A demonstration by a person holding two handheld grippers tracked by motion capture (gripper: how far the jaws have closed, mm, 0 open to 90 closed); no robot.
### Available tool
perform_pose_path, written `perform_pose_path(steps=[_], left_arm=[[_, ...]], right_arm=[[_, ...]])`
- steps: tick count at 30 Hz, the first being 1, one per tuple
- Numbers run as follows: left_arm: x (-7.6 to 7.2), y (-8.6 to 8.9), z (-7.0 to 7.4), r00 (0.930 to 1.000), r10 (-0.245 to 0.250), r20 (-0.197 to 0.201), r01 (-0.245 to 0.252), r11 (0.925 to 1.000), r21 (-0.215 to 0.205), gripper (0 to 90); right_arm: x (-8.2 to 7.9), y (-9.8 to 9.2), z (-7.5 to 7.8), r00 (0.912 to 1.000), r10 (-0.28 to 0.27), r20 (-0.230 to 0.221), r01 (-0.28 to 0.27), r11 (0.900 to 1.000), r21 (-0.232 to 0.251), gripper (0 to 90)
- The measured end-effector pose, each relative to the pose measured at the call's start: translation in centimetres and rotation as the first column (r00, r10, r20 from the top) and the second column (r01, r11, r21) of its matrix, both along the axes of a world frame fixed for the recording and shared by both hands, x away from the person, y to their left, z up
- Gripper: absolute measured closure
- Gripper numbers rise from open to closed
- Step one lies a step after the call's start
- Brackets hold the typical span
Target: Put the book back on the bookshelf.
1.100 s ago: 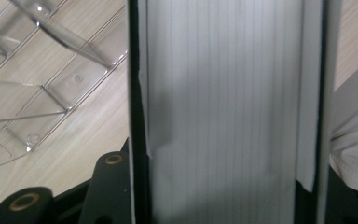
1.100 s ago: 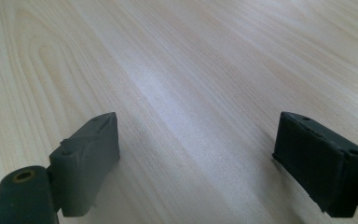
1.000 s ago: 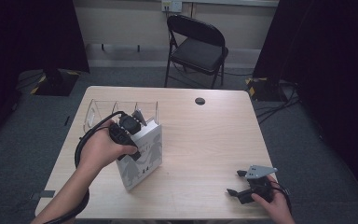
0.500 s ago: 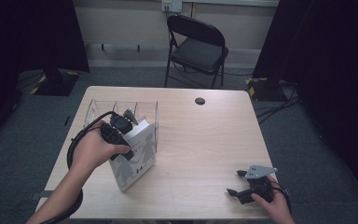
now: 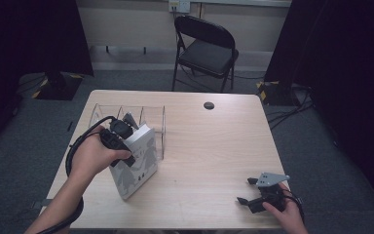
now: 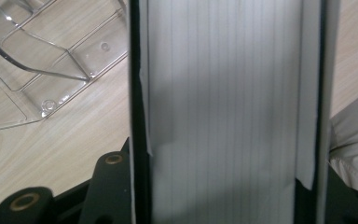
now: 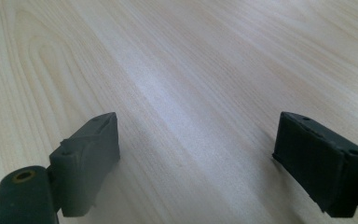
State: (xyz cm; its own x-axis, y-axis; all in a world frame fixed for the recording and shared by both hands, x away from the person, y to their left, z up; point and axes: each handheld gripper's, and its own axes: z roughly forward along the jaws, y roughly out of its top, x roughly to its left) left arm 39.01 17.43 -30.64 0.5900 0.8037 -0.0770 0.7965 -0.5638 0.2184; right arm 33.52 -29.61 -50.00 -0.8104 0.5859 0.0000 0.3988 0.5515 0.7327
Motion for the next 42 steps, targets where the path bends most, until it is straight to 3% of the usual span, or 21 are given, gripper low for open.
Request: perform_pose_path(steps=[7,9,14,15,17,18,20,22,25,34,36,37,40,42], left_arm=[[0.5,0.2,0.3,0.9997,0.024,0.002,-0.024,0.9997,0.004,53.0],[0.6,0.1,0.4,0.9987,0.051,0.002,-0.051,0.9987,-0.007,53.1],[1.1,0.0,0.9,0.9991,0.041,0.013,-0.041,0.9991,-0.001,53.0],[1.1,-0.1,1.0,0.9978,0.066,0.001,-0.066,0.9977,-0.012,53.0],[1.4,0.0,1.1,0.9988,0.048,0.011,-0.048,0.9988,-0.005,53.0],[1.3,-0.2,1.0,0.9975,0.071,0.009,-0.070,0.9974,-0.017,53.0],[1.6,0.0,1.1,0.9979,0.063,0.012,-0.063,0.9979,-0.015,53.0],[1.6,-0.2,1.0,0.9940,0.110,0.003,-0.110,0.9935,-0.030,53.1],[1.9,-0.3,1.1,0.9974,0.071,0.012,-0.071,0.9975,-0.002,53.1],[2.6,-0.6,1.4,0.9953,0.096,0.009,-0.096,0.9954,0.006,53.1],[2.8,-0.6,1.5,0.9941,0.108,0.009,-0.108,0.9942,0.000,53.1],[2.7,-0.9,1.4,0.9875,0.157,-0.002,-0.157,0.9874,-0.014,53.1],[2.9,-1.1,1.6,0.9850,0.172,-0.019,-0.172,0.9851,-0.009,53.1],[3.1,-1.3,1.5,0.9851,0.172,-0.007,-0.172,0.9851,-0.007,53.1]], right_arm=[[0.0,0.0,0.0,1.0000,-0.001,0.000,0.001,1.000,0.000,13.3],[0.0,0.0,0.0,1.0000,-0.001,-0.001,0.001,1.000,0.000,13.3],[0.0,0.0,0.0,1.0000,-0.001,0.000,0.001,1.000,0.000,13.3],[0.0,0.0,0.0,1.0000,-0.001,0.000,0.001,1.000,0.000,13.2],[0.0,0.0,0.0,1.0000,-0.002,-0.002,0.002,1.000,0.000,13.3],[0.0,0.0,0.0,1.0000,-0.002,-0.002,0.002,1.000,0.000,13.3],[0.0,0.0,0.0,1.0000,-0.002,-0.002,0.002,1.000,0.000,13.2],[0.0,0.0,0.0,1.0000,-0.002,-0.001,0.002,1.000,0.000,13.3],[0.0,0.0,0.0,1.0000,-0.001,-0.003,0.001,1.000,-0.002,13.3],[0.0,0.0,0.0,1.0000,-0.002,-0.003,0.002,1.000,-0.002,13.2],[0.0,0.0,0.0,1.0000,-0.002,-0.003,0.002,1.000,-0.002,13.2],[0.0,0.0,0.0,1.0000,-0.002,-0.003,0.002,1.000,-0.002,13.3],[0.0,0.0,0.0,1.0000,-0.002,-0.003,0.002,1.000,-0.002,13.2],[0.0,0.0,0.0,1.0000,-0.002,-0.003,0.002,1.000,-0.002,13.3]])
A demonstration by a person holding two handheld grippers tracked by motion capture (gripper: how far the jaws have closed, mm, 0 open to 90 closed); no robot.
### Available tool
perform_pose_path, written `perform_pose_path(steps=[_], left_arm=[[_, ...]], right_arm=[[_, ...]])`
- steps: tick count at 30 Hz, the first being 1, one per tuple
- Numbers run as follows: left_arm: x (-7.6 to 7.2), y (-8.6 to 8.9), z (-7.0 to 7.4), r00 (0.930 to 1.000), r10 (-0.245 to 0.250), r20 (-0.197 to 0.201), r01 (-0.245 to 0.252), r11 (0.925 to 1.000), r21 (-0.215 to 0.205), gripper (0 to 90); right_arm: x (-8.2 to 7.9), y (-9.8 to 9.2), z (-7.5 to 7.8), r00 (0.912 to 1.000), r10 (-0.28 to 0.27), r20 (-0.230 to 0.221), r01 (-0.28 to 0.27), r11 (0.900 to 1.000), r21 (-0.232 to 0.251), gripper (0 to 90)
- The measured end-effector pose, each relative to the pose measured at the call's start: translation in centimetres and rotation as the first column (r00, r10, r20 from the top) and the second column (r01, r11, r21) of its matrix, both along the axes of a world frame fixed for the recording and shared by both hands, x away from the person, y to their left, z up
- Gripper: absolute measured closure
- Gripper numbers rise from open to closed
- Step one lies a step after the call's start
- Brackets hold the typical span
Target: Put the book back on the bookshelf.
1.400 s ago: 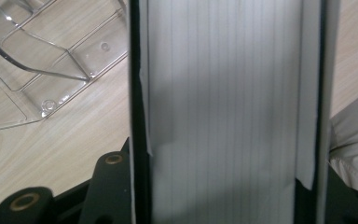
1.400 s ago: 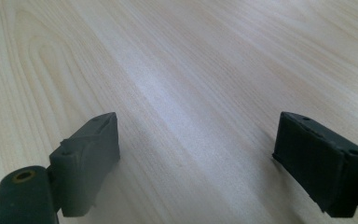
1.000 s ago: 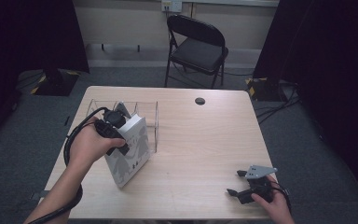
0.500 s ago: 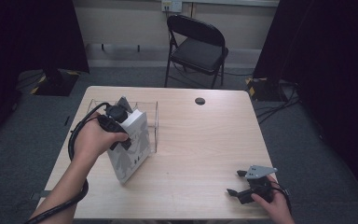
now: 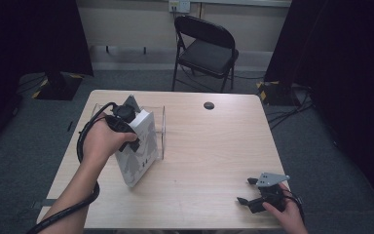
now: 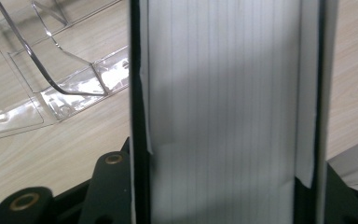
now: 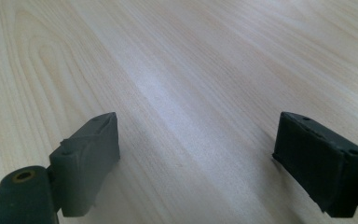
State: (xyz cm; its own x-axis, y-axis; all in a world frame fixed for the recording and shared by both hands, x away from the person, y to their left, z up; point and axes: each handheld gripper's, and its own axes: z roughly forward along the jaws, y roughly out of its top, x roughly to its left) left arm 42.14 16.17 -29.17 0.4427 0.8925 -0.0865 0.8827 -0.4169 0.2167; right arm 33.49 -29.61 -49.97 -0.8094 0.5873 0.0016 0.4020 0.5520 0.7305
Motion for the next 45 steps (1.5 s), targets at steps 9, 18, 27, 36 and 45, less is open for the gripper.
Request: perform_pose_path(steps=[9,18,27,36,45], left_arm=[[0.7,-0.4,0.2,0.9997,0.018,-0.019,-0.018,0.9998,0.006,53.1],[1.2,-0.3,0.4,0.9991,0.043,0.003,-0.043,0.9991,-0.002,53.1],[1.7,-0.5,0.1,0.9964,0.084,-0.008,-0.084,0.9963,-0.019,53.1],[2.4,-0.8,0.2,0.9940,0.108,-0.019,-0.108,0.9939,-0.020,53.1],[2.9,-1.3,0.3,0.9914,0.130,-0.009,-0.130,0.9915,0.001,53.1]], right_arm=[[0.0,0.0,0.0,1.0000,0.000,0.000,0.000,1.000,0.000,13.3],[0.0,0.0,0.0,1.0000,0.000,0.000,0.000,1.000,0.000,13.2],[0.0,0.0,0.0,1.0000,0.000,0.000,0.000,1.000,0.000,13.2],[0.0,0.0,0.0,1.0000,0.000,0.000,0.000,1.000,0.000,13.2],[0.0,0.0,0.0,1.0000,0.000,0.000,0.000,1.000,0.000,13.2]])
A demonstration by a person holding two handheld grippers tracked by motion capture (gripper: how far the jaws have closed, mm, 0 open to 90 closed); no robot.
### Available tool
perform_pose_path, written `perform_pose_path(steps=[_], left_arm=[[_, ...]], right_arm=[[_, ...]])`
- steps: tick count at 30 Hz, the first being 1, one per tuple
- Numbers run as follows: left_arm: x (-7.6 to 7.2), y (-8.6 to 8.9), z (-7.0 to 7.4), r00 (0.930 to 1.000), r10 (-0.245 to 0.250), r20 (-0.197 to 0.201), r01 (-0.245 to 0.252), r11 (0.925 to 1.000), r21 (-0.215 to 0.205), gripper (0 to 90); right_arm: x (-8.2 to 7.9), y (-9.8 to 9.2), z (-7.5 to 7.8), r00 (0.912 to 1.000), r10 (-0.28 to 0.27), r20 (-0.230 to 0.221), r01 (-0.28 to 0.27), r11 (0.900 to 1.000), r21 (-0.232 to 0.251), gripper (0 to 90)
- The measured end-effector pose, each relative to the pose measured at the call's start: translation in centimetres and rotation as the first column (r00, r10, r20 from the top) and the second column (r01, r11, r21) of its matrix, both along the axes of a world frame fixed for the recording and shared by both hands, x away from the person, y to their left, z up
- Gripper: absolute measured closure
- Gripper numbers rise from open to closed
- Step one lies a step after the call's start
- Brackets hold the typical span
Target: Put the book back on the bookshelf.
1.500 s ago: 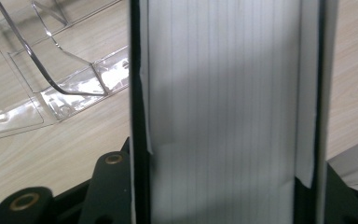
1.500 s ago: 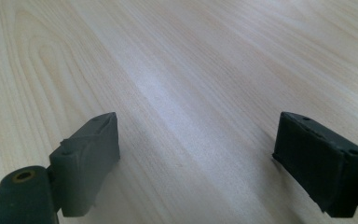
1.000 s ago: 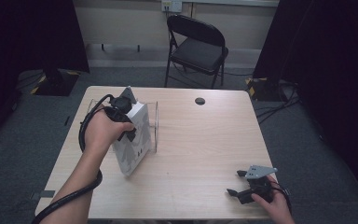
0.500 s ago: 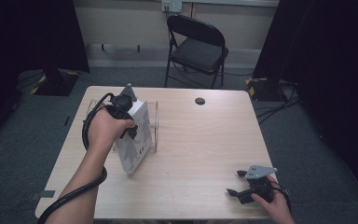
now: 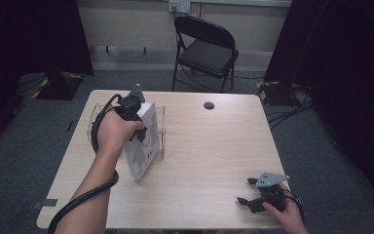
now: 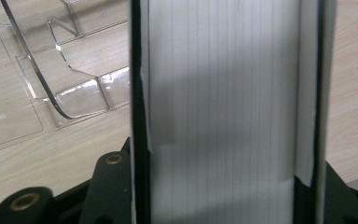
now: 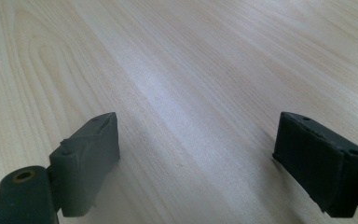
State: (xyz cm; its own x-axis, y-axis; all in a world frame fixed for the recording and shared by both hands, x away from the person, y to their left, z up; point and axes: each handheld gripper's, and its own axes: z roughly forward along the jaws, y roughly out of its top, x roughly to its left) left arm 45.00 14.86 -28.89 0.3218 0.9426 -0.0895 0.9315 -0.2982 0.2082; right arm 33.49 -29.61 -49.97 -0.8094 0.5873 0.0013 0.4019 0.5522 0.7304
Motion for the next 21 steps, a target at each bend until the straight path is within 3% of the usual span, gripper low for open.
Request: perform_pose_path(steps=[4,21], left_arm=[[0.2,0.0,0.0,0.9999,0.010,0.000,-0.010,0.9998,-0.018,53.1],[1.2,-0.3,0.2,0.9992,0.039,0.008,-0.039,0.9990,-0.020,53.1]], right_arm=[[0.0,0.0,0.0,1.0000,0.001,0.001,-0.001,1.000,0.000,13.3],[0.0,0.0,0.0,1.0000,0.000,0.000,0.000,1.000,0.000,13.3]])
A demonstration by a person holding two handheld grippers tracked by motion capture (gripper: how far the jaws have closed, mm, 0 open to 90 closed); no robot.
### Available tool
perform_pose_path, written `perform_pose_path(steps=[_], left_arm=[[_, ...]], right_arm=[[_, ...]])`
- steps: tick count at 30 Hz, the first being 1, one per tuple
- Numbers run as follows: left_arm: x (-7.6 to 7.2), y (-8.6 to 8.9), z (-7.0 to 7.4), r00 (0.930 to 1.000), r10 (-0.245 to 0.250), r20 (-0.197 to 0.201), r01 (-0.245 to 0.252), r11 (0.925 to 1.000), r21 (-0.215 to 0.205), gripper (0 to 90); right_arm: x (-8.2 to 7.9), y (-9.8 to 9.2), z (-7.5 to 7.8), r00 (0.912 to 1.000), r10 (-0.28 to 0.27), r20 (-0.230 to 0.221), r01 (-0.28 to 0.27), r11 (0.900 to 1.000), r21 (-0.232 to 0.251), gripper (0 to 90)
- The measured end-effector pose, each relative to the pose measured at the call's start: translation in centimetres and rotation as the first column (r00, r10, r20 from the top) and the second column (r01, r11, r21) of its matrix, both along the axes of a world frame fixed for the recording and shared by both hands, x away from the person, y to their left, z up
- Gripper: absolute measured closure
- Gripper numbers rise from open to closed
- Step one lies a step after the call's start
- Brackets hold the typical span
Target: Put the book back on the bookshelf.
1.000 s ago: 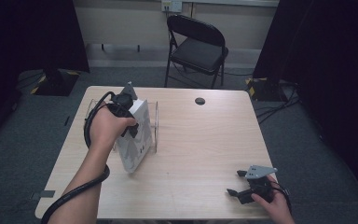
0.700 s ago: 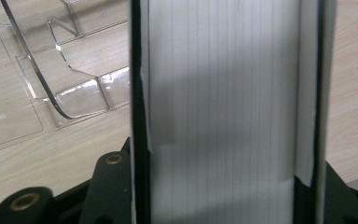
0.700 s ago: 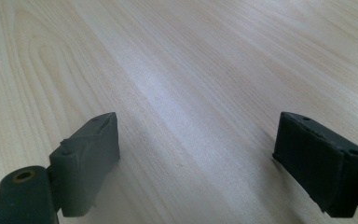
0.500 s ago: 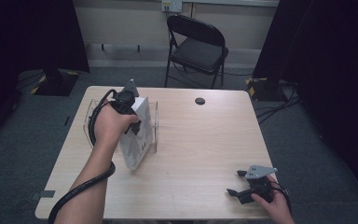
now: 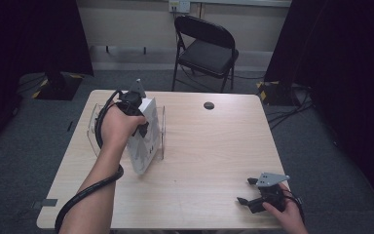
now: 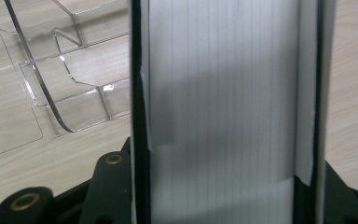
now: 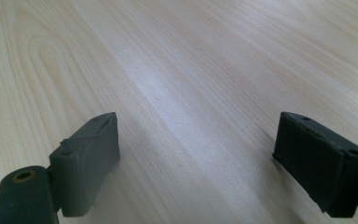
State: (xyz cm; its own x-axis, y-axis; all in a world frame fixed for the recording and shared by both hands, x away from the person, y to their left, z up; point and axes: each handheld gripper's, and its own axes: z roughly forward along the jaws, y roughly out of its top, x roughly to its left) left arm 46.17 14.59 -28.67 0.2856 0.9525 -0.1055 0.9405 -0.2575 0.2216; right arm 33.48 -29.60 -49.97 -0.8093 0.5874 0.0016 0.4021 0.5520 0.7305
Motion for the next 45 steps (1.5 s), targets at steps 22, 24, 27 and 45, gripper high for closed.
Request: perform_pose_path(steps=[22,24,27,45], left_arm=[[1.3,-0.7,-0.6,0.9994,0.033,0.009,-0.033,0.9994,0.010,53.1],[1.4,-0.8,-0.8,0.9993,0.033,0.015,-0.033,0.9994,0.002,53.1],[1.5,-0.8,-0.8,0.9988,0.043,0.023,-0.043,0.9991,0.006,53.1],[2.1,-1.3,-1.6,0.9960,0.077,0.047,-0.077,0.9970,0.001,53.0]], right_arm=[[0.0,0.0,0.0,1.0000,0.003,0.002,-0.003,1.000,0.001,13.2],[0.0,0.0,0.0,1.0000,0.003,0.002,-0.003,1.000,0.001,13.3],[0.0,0.0,0.0,1.0000,0.003,0.002,-0.003,1.000,0.001,13.2],[0.0,0.0,0.0,1.0000,0.003,0.002,-0.003,1.000,0.001,13.2]])
